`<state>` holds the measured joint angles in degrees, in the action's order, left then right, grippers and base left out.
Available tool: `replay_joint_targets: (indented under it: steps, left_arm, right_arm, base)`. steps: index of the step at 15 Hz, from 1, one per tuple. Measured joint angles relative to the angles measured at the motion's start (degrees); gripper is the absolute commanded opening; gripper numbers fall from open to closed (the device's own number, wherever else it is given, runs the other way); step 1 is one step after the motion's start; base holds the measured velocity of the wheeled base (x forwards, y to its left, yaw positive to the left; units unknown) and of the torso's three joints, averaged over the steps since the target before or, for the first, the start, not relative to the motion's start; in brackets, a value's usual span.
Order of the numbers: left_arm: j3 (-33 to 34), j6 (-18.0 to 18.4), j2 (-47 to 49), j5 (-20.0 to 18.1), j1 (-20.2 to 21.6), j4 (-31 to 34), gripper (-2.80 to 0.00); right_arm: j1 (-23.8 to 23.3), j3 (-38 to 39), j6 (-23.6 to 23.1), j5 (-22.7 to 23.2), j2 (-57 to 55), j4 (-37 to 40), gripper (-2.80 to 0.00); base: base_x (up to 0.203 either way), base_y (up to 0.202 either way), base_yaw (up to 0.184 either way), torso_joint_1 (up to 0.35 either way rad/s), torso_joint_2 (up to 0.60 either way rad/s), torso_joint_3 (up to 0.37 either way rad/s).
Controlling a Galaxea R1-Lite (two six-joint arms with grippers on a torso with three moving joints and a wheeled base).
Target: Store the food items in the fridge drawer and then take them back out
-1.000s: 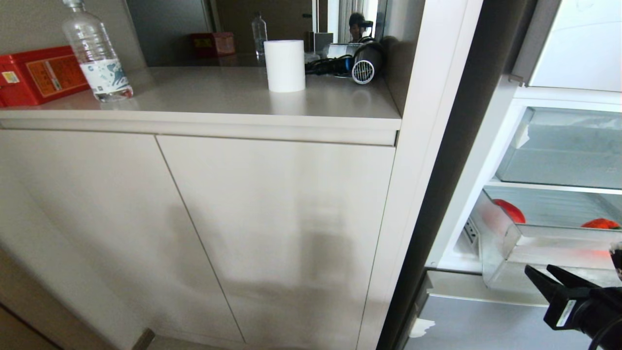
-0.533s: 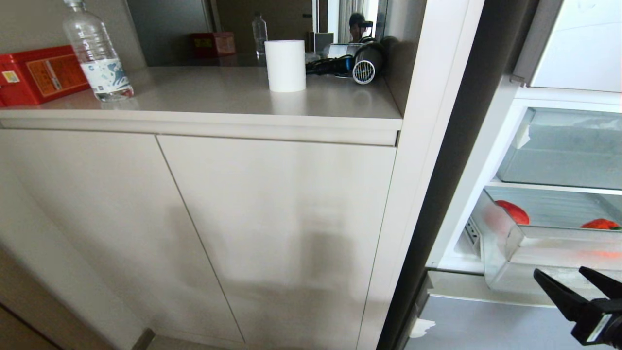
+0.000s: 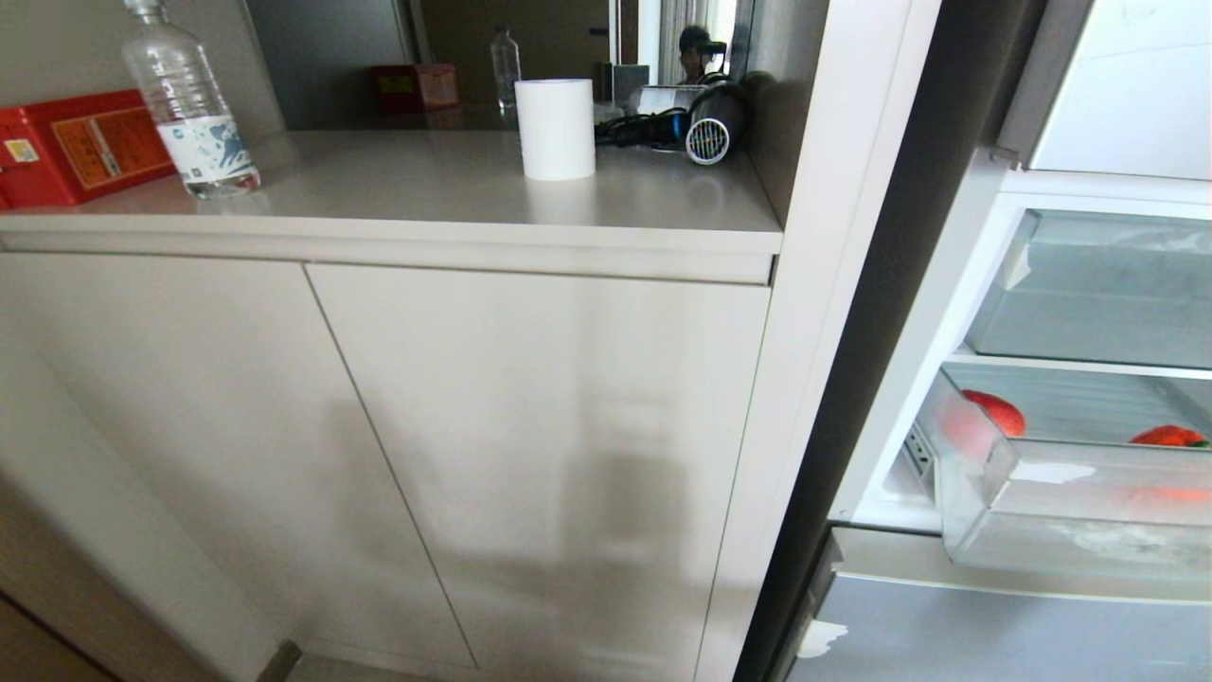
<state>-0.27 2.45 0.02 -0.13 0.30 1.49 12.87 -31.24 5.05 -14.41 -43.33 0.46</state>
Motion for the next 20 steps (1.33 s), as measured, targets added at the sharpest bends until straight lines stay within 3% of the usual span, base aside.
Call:
replay_joint_targets:
  steps: [3,7,13,20]
  left_arm:
    - [0.00,-0.02,0.00,-0.01,0.02,0.00,-2.80]
    - [0.00,-0.02,0.00,0.02,0.00,-0.01,-2.80]
    - [0.00,-0.02,0.00,0.02,0.00,0.00,-2.80]
    - [0.00,-0.02,0.00,0.00,0.00,0.00,-2.80]
  right_arm:
    - [-2.61,-4.88,0.01,-0.05,-9.39,1.47,-2.80]
    - [-6.70,-7.11,-0.09,1.00,-22.04,-9.36,-2.80]
    - [-11.58,-8.55,-0.38,3.28,-30.96,-13.83,-2.80]
    - [-15.15,-11.40,-1.09,3.47,-34.86,-7.16,-2.80]
  base:
    - [0.000,0.000,0.000,0.000,0.00,0.000]
    - [0.000,0.000,0.000,0.000,0.00,0.000]
    - [0.000,0.000,0.000,0.000,0.00,0.000]
    - [0.000,0.000,0.000,0.000,0.00,0.000]
